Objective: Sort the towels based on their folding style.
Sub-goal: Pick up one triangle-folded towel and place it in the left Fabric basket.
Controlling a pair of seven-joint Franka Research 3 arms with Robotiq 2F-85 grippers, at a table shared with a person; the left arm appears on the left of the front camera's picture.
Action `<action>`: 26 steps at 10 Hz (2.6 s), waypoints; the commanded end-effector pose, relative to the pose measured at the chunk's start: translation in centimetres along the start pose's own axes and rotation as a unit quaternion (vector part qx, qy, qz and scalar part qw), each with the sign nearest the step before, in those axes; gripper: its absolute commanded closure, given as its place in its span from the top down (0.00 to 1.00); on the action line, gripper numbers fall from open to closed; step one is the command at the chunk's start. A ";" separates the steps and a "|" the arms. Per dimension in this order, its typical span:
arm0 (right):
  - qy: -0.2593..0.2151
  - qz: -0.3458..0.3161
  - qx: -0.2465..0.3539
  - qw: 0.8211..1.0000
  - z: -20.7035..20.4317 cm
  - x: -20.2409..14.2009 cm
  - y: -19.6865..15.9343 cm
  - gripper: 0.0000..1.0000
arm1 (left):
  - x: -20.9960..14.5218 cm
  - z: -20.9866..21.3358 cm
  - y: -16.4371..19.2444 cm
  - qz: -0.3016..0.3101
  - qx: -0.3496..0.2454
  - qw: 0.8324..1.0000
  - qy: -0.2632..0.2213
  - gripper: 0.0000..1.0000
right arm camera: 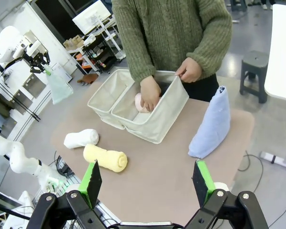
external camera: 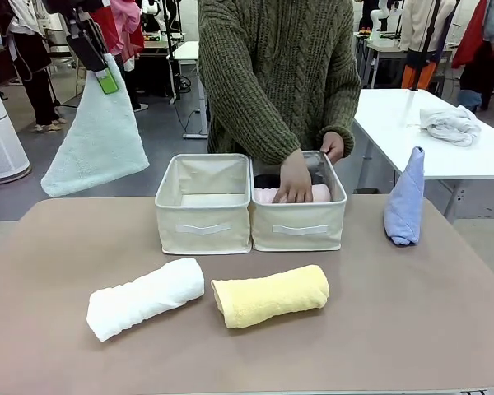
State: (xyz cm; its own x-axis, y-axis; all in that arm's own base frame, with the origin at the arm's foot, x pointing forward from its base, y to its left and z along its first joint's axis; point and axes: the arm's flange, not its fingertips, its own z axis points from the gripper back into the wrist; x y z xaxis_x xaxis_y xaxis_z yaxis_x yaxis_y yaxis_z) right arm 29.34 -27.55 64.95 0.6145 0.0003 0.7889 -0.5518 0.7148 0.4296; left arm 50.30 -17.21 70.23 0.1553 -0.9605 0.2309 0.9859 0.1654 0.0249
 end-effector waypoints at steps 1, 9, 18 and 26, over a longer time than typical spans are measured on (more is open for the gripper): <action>-0.011 0.007 0.009 1.000 -0.1 0.0 0.0 1.00 | 0.4 -0.3 0.1 -0.003 0.000 1.000 -0.004 0.16; -0.011 0.007 0.009 1.000 -0.1 0.0 0.0 1.00 | 8.9 -3.0 1.6 -0.143 0.023 0.985 0.092 0.16; -0.011 0.007 0.009 1.000 -0.1 0.0 0.0 1.00 | 18.7 -13.0 5.9 -0.252 0.042 0.967 0.022 0.16; -0.011 0.007 0.009 1.000 -0.1 0.0 0.0 1.00 | 19.2 -23.5 5.8 -0.285 -0.088 0.954 0.021 0.16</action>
State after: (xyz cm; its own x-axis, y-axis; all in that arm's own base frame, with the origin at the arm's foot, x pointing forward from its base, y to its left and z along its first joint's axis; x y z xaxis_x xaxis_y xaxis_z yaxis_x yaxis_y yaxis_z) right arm 29.32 -27.52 64.98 0.6153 0.0020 0.7883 -0.5527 0.7141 0.4296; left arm 60.28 -39.44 51.04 -0.3731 -0.9063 0.1985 0.9239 -0.3826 -0.0103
